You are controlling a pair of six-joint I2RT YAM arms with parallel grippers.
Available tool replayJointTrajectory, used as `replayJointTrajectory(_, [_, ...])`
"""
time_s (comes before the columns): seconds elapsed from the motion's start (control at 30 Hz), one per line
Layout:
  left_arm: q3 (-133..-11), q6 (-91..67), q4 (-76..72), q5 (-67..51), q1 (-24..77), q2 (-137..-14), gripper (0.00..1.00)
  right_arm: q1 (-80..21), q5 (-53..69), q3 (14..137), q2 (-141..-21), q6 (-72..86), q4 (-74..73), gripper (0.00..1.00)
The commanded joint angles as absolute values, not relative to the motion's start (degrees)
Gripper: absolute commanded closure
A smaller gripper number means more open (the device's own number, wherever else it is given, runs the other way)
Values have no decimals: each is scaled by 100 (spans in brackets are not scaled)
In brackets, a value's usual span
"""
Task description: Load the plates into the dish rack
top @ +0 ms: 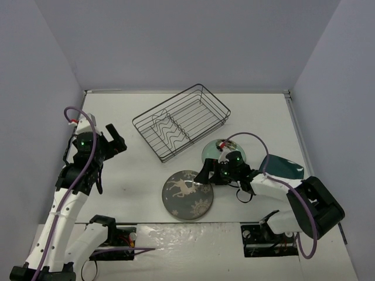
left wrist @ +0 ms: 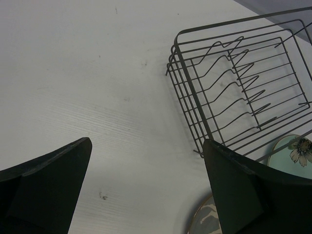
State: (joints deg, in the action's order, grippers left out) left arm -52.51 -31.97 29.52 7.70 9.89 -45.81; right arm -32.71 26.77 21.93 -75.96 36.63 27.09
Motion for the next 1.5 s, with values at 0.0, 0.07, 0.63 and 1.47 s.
replayJointTrajectory(0.0, [-5428, -3282, 2769, 879, 976, -4490, 3, -2758, 3542, 1850, -8093, 3939, 3272, 7])
replayJointTrajectory(0.07, [-5414, -3296, 2777, 888, 976, -4474, 3, -2542, 3865, 1732, -8252, 3981, 3514, 7])
replayJointTrajectory(0.63, [-5388, -3296, 2777, 967, 976, -4491, 3, -2531, 4245, 1600, -8303, 3604, 2575, 13])
replayJointTrajectory(1.47, [-5391, -3322, 2856, 1163, 987, -4418, 3, -2681, 3888, 1679, -8914, 3495, 2836, 100])
